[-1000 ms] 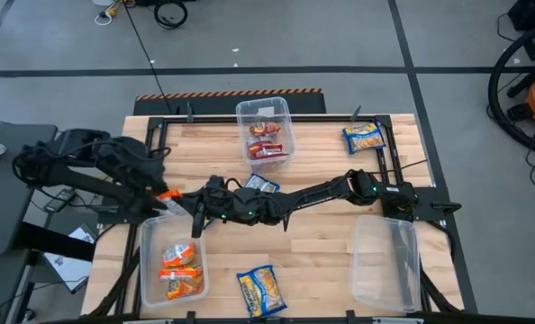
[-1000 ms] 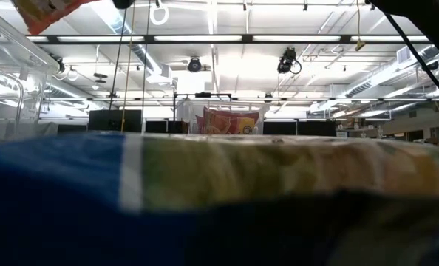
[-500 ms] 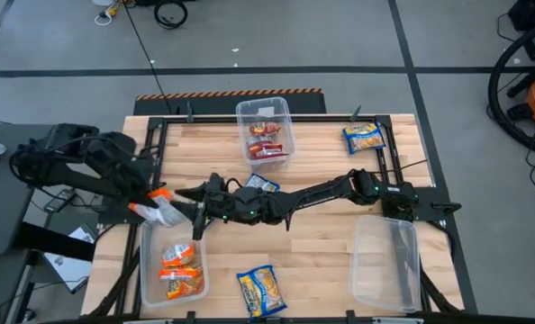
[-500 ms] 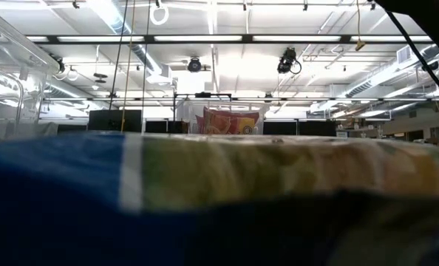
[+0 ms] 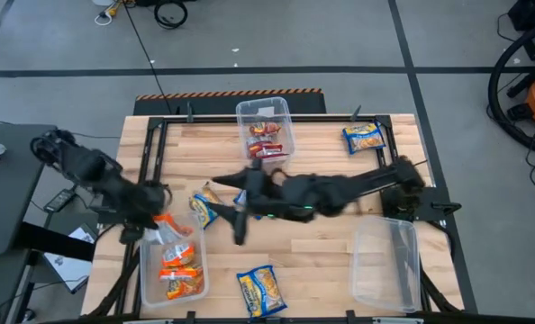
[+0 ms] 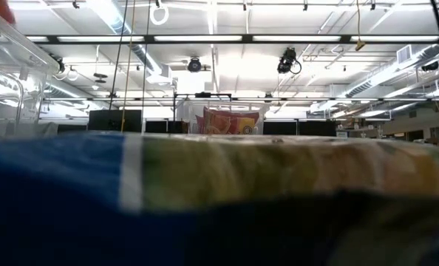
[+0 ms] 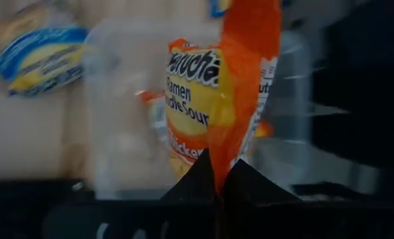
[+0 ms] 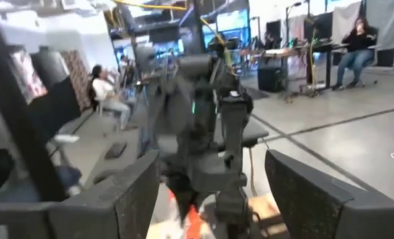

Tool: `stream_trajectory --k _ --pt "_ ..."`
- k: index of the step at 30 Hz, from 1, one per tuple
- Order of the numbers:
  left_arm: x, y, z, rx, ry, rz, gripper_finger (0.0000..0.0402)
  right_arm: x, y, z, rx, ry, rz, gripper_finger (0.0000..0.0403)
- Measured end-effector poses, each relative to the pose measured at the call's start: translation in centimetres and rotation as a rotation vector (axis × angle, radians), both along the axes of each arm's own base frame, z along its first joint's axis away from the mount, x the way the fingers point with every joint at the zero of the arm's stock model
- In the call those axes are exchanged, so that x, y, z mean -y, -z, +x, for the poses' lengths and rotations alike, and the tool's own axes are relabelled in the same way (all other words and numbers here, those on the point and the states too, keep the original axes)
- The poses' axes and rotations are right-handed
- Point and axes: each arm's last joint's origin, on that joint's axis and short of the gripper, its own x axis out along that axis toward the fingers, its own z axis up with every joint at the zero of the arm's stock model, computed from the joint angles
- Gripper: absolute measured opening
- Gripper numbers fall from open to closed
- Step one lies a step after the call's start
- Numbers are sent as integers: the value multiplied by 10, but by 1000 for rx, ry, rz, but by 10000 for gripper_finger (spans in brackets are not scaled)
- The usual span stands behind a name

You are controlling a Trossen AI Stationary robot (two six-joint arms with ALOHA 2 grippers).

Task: Sort Maruchan noodles
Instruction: Put the orange noodle pack into the bottom left transparent bin

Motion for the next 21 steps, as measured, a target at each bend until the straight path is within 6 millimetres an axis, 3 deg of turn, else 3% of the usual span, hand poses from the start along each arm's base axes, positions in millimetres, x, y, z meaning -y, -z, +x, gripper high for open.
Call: stream_trajectory --k 6,10,15,21 --pt "19 53 16 -204 -41 148 12 -17 -27 -50 -83 -3 -15 262" --pt "25 83 28 -243 -12 185 12 -27 -28 -69 -158 10 -46 256" --pt "27 105 40 -220 -13 203 21 -38 -2 -70 -334 15 -65 255" --pt "31 118 40 -246 40 223 51 -52 53 -50 -582 -59 -63 258"
